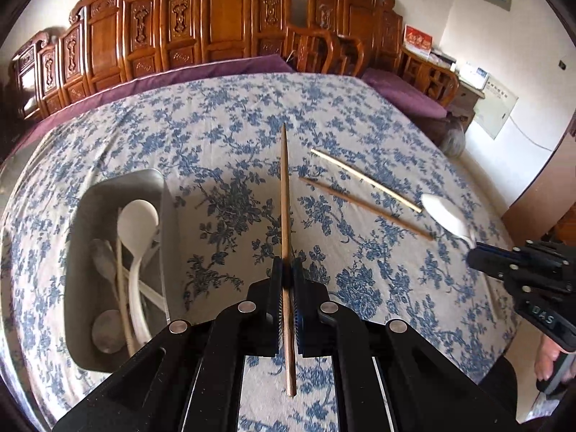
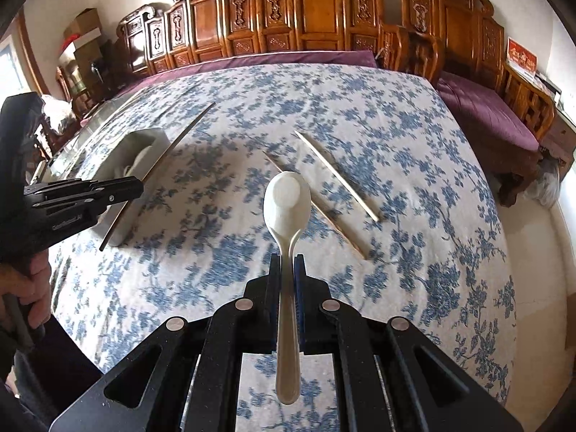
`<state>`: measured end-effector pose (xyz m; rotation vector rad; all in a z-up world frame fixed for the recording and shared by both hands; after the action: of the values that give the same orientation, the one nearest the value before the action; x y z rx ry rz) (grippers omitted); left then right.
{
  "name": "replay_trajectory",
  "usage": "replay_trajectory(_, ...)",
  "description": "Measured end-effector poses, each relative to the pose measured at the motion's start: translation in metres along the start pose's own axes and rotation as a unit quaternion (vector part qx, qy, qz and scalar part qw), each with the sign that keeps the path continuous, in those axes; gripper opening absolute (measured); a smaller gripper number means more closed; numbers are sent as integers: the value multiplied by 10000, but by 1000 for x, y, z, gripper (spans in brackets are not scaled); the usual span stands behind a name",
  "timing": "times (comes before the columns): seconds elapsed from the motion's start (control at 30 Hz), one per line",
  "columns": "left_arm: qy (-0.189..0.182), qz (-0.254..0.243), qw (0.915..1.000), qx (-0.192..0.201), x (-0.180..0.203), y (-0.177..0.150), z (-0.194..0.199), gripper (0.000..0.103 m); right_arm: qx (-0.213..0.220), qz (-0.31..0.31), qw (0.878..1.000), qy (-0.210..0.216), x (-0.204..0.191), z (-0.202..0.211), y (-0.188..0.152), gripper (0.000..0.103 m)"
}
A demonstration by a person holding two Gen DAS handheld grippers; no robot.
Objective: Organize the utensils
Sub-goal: 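Carry the chopstick over the tray with the left gripper while the right holds the spoon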
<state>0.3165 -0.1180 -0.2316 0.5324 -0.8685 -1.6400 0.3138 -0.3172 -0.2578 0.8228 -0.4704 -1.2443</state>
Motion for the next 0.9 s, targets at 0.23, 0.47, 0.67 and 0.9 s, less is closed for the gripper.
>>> replay_trajectory(0.23,-100,18,9998,194,-11,10,26,4,97,98,9999,97,-28,1,15,9)
replay_trajectory(0.47,-120,9,9994,318,-25,14,45,4,146,190,9995,204,-54,-4,24,9)
replay_trajectory(0.67,-61,54,9994,340,-43,10,56,4,148,292,9990,316,-74,-8,28,9)
replay_trajectory(0.9,105,127,9995,272,-73,1,61,4,170,370,9982,447,-96,-13,35,9)
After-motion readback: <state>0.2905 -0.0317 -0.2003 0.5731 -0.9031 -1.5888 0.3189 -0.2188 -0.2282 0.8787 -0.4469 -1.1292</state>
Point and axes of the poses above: each gripper's, at about its wrist camera, not at the fingertips, and z roughly against the way its jaws point, x to its right, y to its top, the point moved 8 cm from there along -z, roughly the way its jaws point, and after that the axes turned 14 degrees about x, right-handed, at the moved point
